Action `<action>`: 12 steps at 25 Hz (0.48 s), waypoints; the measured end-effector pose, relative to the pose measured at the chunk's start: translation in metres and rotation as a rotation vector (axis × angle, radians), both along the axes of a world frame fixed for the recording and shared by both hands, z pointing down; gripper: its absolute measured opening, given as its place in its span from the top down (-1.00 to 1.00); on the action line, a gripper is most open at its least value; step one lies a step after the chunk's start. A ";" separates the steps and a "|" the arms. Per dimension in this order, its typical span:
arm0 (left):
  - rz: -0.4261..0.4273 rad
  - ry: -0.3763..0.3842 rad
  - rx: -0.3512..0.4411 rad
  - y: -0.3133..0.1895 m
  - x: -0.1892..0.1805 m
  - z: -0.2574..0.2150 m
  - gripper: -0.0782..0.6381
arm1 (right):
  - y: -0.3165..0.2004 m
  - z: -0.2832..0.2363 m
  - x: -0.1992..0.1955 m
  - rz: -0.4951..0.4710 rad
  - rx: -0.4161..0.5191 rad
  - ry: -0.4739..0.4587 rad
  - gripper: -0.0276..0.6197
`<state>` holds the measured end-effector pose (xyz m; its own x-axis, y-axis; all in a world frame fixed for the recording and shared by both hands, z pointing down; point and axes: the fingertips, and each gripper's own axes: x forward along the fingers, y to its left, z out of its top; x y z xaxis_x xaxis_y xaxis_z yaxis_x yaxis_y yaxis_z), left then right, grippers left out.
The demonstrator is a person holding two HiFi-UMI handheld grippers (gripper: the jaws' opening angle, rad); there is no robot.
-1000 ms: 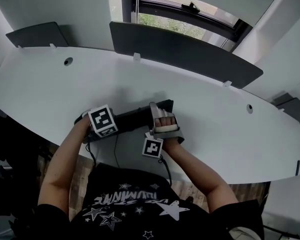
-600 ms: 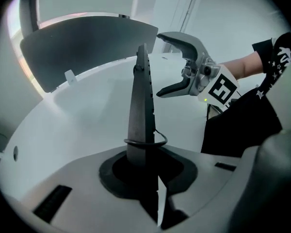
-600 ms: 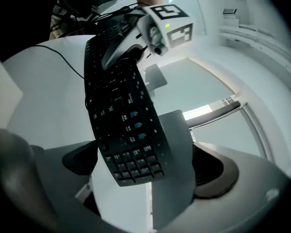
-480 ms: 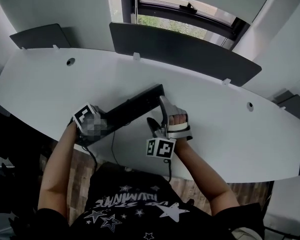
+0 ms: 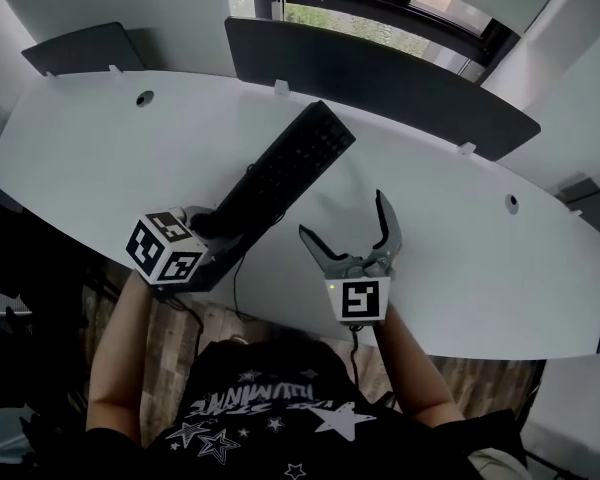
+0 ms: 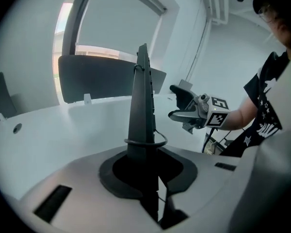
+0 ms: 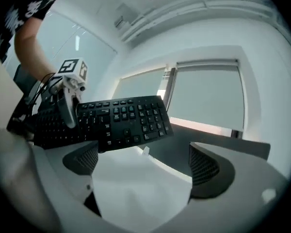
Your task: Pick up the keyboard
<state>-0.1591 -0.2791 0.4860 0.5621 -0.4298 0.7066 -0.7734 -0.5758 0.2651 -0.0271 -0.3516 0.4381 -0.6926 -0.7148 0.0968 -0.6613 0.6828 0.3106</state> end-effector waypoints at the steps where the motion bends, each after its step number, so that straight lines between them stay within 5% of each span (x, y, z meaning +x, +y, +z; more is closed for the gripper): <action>1: -0.023 0.024 0.011 0.000 0.004 -0.004 0.58 | -0.003 -0.001 0.005 0.020 -0.033 -0.043 -0.83; 7: -0.077 0.092 0.063 0.011 0.012 -0.012 0.58 | -0.013 0.003 0.026 0.162 -0.156 -0.180 -0.41; 10: -0.099 0.126 0.079 0.019 0.010 -0.012 0.58 | -0.007 -0.004 0.039 0.229 -0.166 -0.298 0.29; 12: -0.122 0.156 0.082 0.030 0.010 -0.012 0.58 | 0.003 -0.010 0.048 0.270 -0.179 -0.359 0.40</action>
